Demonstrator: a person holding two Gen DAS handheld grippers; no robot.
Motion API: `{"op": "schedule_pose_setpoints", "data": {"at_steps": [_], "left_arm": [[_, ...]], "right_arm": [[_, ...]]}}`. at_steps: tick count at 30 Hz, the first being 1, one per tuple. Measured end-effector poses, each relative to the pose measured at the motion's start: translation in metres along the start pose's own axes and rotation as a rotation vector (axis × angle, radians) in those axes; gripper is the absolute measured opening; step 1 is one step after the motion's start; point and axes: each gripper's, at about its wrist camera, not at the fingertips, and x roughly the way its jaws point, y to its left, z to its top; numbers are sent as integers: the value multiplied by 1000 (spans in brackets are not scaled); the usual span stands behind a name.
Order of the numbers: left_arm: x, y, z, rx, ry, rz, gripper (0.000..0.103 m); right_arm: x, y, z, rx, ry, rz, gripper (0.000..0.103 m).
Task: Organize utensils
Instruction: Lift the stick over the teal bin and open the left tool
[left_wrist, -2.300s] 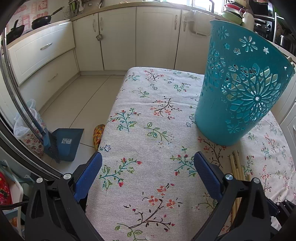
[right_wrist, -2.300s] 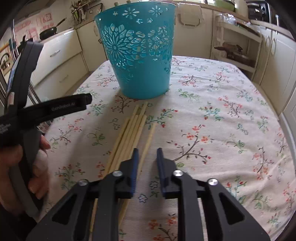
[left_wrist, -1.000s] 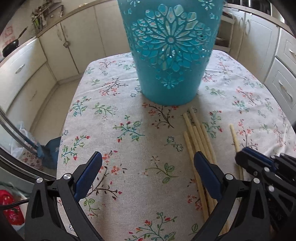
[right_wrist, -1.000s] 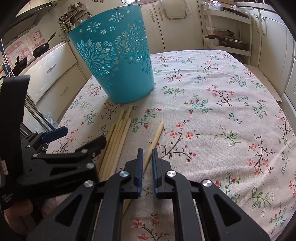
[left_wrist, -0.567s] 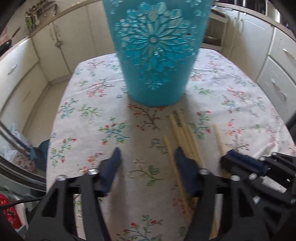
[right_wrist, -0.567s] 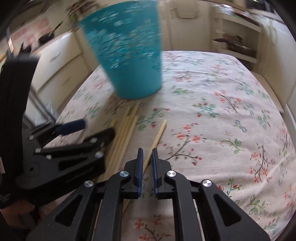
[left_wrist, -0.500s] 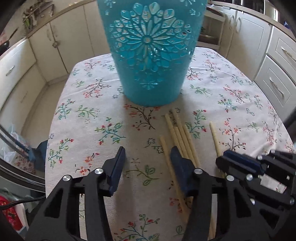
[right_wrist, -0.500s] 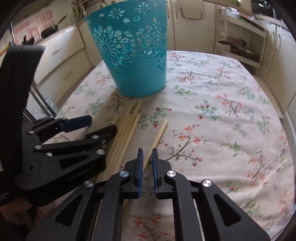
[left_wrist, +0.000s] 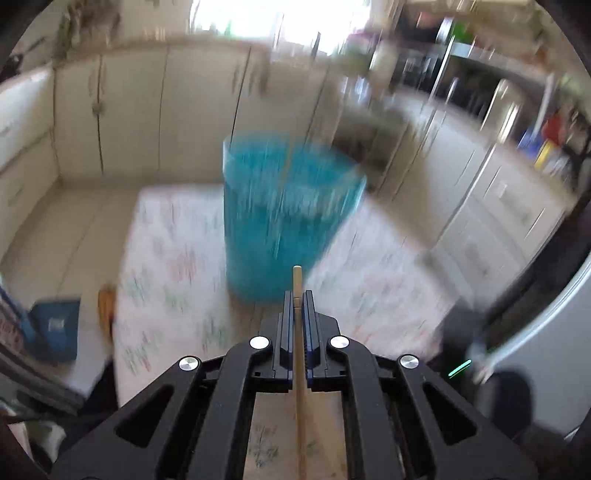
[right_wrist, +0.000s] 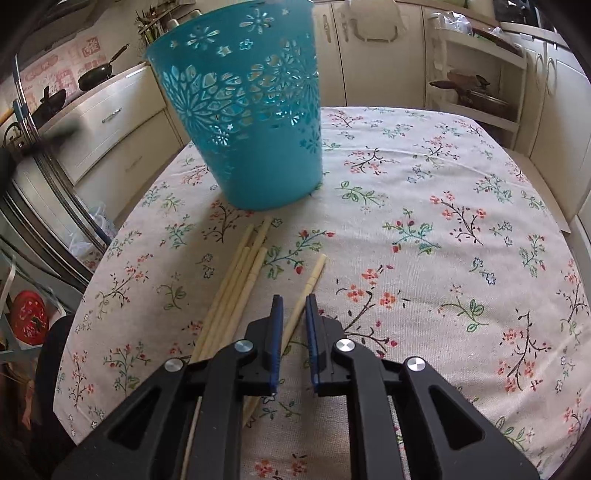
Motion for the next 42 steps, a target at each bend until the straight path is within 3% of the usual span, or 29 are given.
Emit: {"op": "schedule_pose_setpoints", "data": {"at_steps": [4,10,15,20,23,27,34,36,38,40,42], "left_arm": [[-47,-15,57,13,-210,-30,4],[-62,-32,118,42,-381,-16,4],[-40,-38,158,15,-500,82,4],[-4,-44,169,6,-589,179,4],[26,-45,169,20,-600,240,5],[61,-39,156,24,-549,272,5],[77,-23,125,27,-458,287,6],[70,-19,116,30,-435,285,13],[58,-15,105,25,-434,292,35],[40,-9,91,16,-446,307,51],[17,-1,70,1,-459,337,58]], "right_arm": [[0,-1,-1,9,-3,8,13],[-1,-2,-1,16,-4,13,13],[-1,-6,-1,24,-6,21,13],[-1,-11,-1,41,-6,40,13],[-1,-14,0,51,-5,51,13],[-1,-15,0,60,-4,63,13],[-3,-20,-1,66,-3,73,13],[-2,-20,-1,64,-3,72,14],[-2,-18,-1,60,-4,77,17],[-3,-16,-1,52,-5,77,18],[-3,-15,-1,53,-7,77,19]]}}
